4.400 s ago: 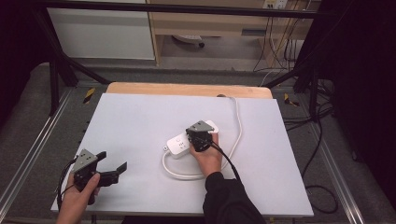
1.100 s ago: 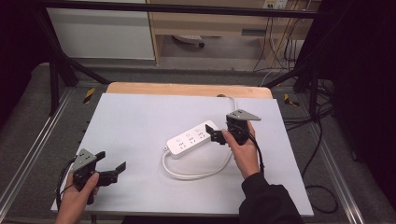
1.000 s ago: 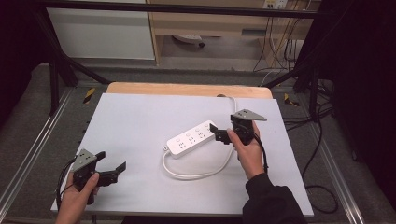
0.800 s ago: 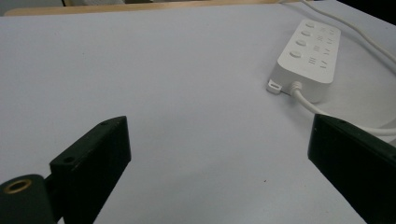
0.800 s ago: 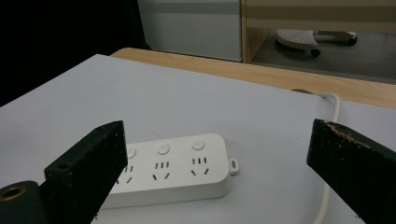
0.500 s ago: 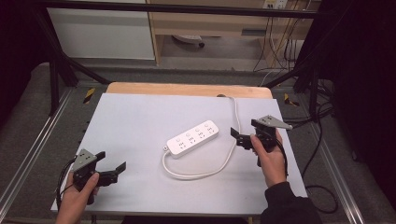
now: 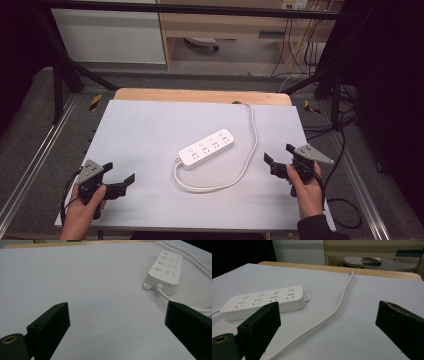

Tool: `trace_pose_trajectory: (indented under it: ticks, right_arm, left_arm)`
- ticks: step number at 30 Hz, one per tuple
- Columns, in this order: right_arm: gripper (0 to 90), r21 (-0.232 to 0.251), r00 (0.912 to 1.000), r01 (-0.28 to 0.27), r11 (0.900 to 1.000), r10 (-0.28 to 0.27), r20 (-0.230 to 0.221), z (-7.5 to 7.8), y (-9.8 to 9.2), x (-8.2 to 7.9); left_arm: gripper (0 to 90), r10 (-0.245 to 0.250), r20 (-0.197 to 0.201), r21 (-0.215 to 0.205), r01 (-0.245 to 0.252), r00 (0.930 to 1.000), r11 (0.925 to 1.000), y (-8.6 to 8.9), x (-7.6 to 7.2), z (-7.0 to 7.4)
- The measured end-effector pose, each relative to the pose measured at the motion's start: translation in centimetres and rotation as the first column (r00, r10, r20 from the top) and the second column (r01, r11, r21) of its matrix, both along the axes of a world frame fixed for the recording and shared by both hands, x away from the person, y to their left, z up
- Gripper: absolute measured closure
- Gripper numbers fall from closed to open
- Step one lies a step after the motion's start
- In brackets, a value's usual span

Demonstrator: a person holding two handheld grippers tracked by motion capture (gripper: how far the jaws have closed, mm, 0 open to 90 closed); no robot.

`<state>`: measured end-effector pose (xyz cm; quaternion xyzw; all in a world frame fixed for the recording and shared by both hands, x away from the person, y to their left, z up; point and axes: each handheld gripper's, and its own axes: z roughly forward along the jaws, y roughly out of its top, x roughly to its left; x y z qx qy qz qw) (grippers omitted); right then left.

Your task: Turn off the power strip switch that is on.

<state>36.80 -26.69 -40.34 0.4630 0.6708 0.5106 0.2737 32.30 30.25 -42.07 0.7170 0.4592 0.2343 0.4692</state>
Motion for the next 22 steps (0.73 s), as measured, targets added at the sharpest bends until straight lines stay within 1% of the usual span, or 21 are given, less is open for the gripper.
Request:
trace_pose_trajectory:
  ticks: [3, 5, 8, 13, 16, 17, 18, 20, 22]
  right_arm:
    - [6.2, 0.0, 0.9999, 0.017, 1.0, -0.017, 0.003, -0.5, -0.8, -0.6]
    - [6.2, 0.004, 0.9998, 0.022, 1.0, -0.022, -0.003, -0.7, -1.2, -0.9]
    - [6.1, -0.004, 0.9996, 0.024, 1.0, -0.024, -0.014, -1.2, -1.7, -1.4]
    - [5.7, -0.014, 0.9985, 0.031, 0.999, -0.031, -0.045, -2.4, -2.2, -2.2]
    - [5.4, -0.019, 0.997, 0.034, 0.999, -0.035, -0.07, -3.1, -2.2, -2.2]
    - [5.3, -0.026, 0.9962, 0.037, 0.999, -0.039, -0.078, -3.3, -2.1, -2.1]
    - [5.3, -0.059, 0.9941, 0.039, 0.998, -0.045, -0.099, -3.6, -1.9, -1.9]
    - [5.3, -0.095, 0.9907, 0.04, 0.995, -0.052, -0.126, -4.2, -1.6, -1.6]
    - [4.9, -0.118, 0.9837, 0.035, 0.992, -0.055, -0.171, -4.8, -1.1, -1.0]
  left_arm:
    - [5.6, 0.0, -0.001, -0.001, 0.0, 1.0, 1.0, 0.0, 0.0, 0.0]
    - [5.7, 0.002, 0.001, -0.005, -0.002, 1.0, 1.0, 0.0, 0.0, 0.0]
    - [5.6, 0.002, 0.003, -0.007, -0.002, 1.0, 1.0, 0.1, -0.1, 0.1]
    - [5.7, -0.001, 0.004, -0.009, 0.001, 1.0, 1.0, 0.1, -0.1, 0.1]
    - [5.7, -0.002, 0.002, -0.008, 0.002, 1.0, 1.0, 0.0, 0.0, 0.1]
    - [5.7, -0.002, 0.004, -0.005, 0.002, 1.0, 1.0, -0.1, -0.1, 0.1]
    - [5.6, -0.002, 0.005, -0.007, 0.002, 1.0, 1.0, -0.1, -0.1, 0.1]
    - [5.6, -0.005, 0.006, -0.006, 0.005, 1.0, 1.0, -0.1, -0.1, 0.1]
    - [5.7, -0.004, 0.004, -0.007, 0.004, 1.0, 1.0, -0.2, 0.0, 0.1]
